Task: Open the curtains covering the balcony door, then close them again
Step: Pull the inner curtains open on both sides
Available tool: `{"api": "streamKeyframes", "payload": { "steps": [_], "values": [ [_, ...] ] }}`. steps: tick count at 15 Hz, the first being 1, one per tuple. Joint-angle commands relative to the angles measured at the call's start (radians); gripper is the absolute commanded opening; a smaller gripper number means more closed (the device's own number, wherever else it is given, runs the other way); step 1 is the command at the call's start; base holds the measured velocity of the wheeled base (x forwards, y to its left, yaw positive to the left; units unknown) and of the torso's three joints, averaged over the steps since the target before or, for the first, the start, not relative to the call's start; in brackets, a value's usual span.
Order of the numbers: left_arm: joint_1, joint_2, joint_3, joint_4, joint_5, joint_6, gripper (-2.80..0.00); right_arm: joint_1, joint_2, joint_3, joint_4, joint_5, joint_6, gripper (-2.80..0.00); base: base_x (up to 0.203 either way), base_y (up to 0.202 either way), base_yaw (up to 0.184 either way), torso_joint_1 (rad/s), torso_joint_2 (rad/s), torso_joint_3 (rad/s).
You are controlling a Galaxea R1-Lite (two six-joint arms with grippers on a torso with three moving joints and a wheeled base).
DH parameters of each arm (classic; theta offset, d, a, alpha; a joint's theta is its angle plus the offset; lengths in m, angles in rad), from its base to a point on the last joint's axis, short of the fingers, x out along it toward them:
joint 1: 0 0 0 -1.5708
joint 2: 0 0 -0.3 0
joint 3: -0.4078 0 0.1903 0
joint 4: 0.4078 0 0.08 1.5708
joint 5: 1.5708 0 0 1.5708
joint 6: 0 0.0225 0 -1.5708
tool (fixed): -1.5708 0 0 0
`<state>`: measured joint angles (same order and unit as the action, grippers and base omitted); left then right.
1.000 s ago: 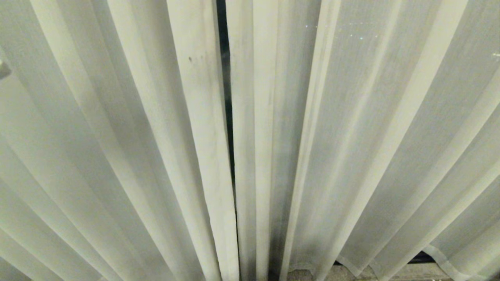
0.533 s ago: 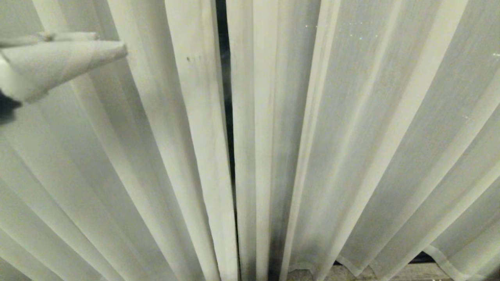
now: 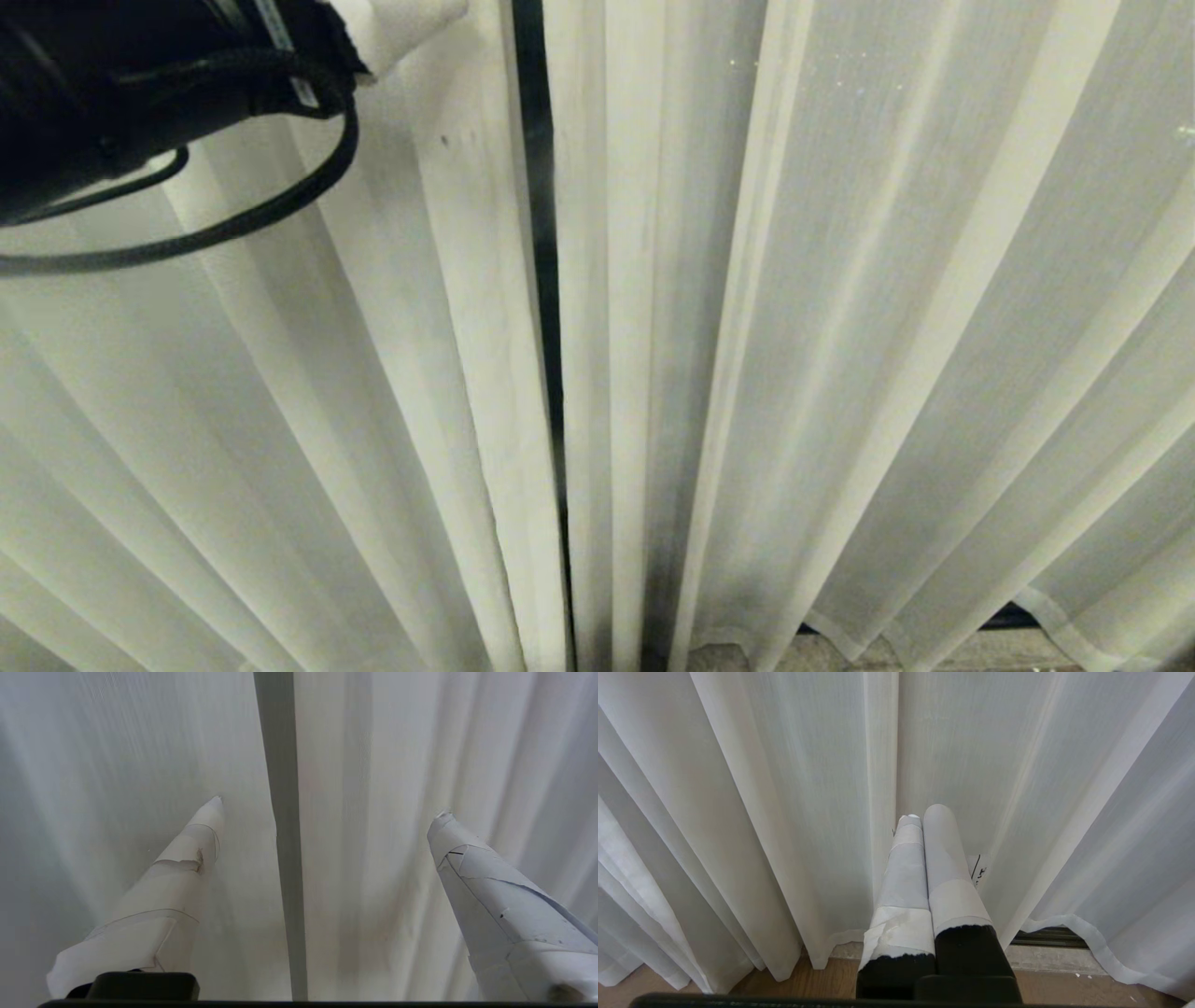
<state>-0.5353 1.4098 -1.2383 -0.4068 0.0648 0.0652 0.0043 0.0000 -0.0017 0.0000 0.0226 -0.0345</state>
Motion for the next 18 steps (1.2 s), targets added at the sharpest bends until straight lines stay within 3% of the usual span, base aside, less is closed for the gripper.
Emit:
{"api": "streamKeyframes", "payload": {
  "steps": [1, 4, 13, 18],
  "values": [
    [0.001, 0.092, -0.071, -0.004, 0.005, 0.001, 0.0, 0.0, 0.002, 0.0, 0.0, 0.0, -0.001, -2.8, 0.0, 0.0, 0.0, 0.0, 0.0, 0.0],
    [0.008, 0.147, -0.16, -0.004, 0.008, 0.013, 0.0, 0.0, 0.002, 0.0, 0.0, 0.0, -0.001, -2.8, 0.0, 0.0, 0.0, 0.0, 0.0, 0.0],
    [0.06, 0.282, -0.425, 0.009, 0.056, 0.146, 0.0, 0.0, 0.002, 0.0, 0.0, 0.0, -0.001, -2.8, 0.0, 0.0, 0.0, 0.0, 0.0, 0.0],
    [0.061, 0.299, -0.452, 0.01, 0.077, 0.163, 0.0, 0.0, 0.002, 0.0, 0.001, 0.0, -0.001, -2.8, 0.0, 0.0, 0.0, 0.0, 0.0, 0.0]
  ]
}}
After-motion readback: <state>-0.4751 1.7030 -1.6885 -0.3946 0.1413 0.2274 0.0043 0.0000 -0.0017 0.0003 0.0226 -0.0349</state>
